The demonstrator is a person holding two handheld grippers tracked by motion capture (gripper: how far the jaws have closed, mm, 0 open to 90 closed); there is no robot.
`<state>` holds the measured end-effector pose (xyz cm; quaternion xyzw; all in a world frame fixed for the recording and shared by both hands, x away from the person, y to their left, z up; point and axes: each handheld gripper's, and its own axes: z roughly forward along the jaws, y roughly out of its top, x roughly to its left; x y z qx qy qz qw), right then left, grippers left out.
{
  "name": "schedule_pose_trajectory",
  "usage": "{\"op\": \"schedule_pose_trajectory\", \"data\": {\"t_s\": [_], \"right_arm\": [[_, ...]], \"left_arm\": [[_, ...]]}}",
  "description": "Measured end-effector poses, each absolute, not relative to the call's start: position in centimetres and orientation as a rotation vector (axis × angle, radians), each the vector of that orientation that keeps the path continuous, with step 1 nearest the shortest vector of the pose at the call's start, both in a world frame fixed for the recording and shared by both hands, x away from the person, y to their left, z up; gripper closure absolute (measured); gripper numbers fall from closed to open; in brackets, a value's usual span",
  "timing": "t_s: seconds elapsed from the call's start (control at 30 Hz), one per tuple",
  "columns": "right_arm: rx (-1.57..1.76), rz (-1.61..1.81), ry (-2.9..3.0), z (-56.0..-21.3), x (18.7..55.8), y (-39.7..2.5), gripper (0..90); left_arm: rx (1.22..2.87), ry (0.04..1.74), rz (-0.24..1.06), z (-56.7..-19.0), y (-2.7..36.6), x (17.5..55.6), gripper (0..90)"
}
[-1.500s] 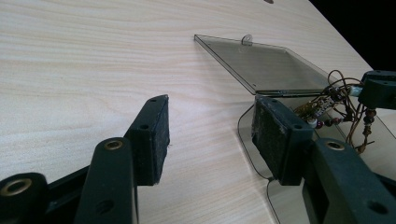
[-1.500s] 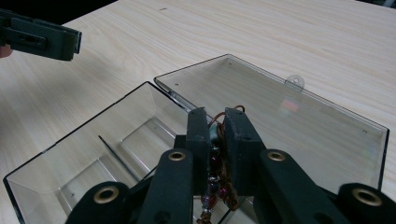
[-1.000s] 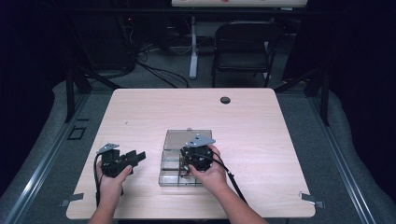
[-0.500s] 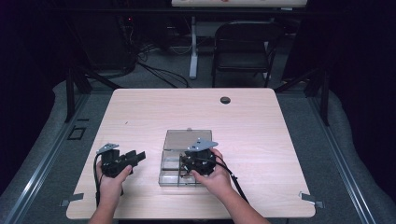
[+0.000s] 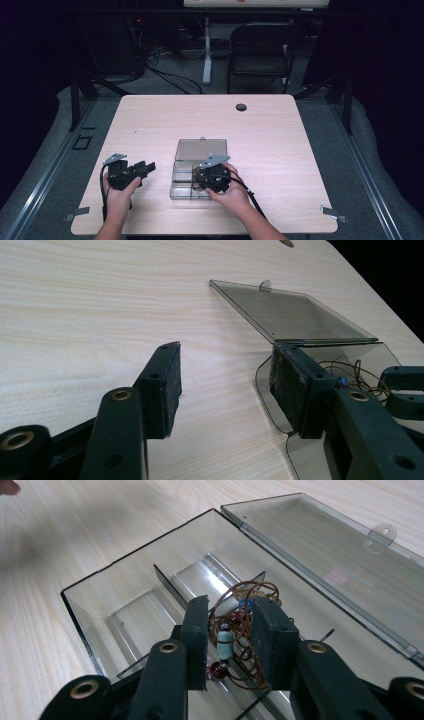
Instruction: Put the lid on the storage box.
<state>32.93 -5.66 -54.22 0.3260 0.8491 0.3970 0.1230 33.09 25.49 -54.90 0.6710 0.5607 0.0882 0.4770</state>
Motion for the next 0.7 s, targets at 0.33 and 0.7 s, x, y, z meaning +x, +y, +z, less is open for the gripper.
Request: {"op": "schedule_pose_trajectory", "data": {"t_s": [0.33, 0.7], "right_arm": [[0.965, 1.068, 2.528, -55.1, 33.2, -5.1, 74.6], [0.97, 1.056, 2.54, -55.1, 33.4, -5.2, 80.2]], "left_arm": [[1.631, 1.372, 0.22, -54.9, 25.5, 33.1, 47.0], [1.627, 1.375, 0.22, -54.9, 25.5, 33.1, 47.0]]}}
